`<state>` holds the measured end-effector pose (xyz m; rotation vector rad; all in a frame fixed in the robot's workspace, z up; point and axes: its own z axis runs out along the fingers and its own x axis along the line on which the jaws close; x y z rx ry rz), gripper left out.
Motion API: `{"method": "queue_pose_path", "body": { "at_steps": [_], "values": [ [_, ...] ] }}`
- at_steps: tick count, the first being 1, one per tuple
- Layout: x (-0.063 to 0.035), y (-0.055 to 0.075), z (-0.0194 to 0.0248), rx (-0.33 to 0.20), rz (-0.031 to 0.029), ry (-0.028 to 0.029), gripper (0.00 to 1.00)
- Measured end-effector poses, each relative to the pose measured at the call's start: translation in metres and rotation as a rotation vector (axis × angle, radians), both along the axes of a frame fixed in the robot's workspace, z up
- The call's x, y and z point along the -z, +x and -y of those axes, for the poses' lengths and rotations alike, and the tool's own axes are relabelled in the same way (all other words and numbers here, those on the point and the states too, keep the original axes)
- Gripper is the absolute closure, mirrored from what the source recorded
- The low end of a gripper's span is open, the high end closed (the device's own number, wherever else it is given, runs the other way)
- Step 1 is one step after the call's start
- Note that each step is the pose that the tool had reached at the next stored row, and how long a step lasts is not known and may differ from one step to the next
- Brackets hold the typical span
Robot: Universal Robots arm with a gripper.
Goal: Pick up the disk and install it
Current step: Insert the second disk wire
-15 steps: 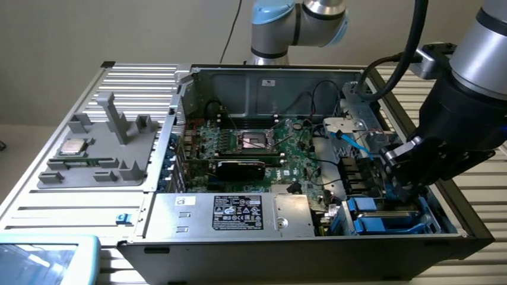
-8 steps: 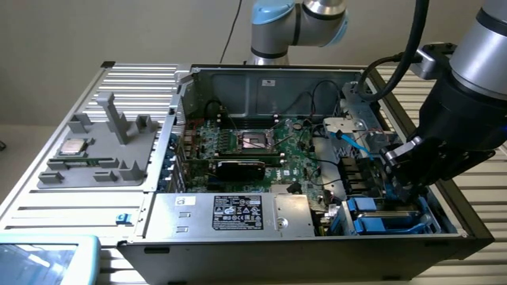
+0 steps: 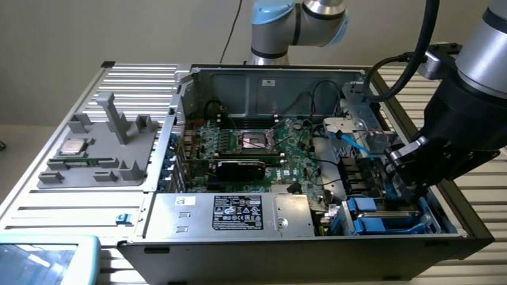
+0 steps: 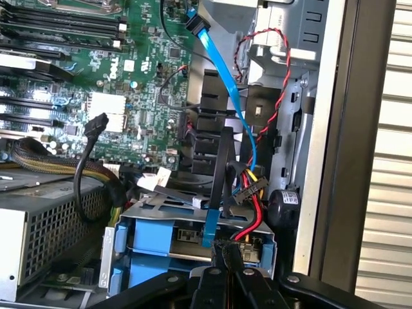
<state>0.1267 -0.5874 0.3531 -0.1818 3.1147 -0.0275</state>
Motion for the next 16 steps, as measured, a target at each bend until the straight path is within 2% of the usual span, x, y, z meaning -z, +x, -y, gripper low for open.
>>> {"method": "queue_pose_path", "body": {
  "at_steps": [16],
  "values": [
    [0.0, 0.0009, 0.0, 0.0, 0.0, 0.0, 0.89]
  ]
}}
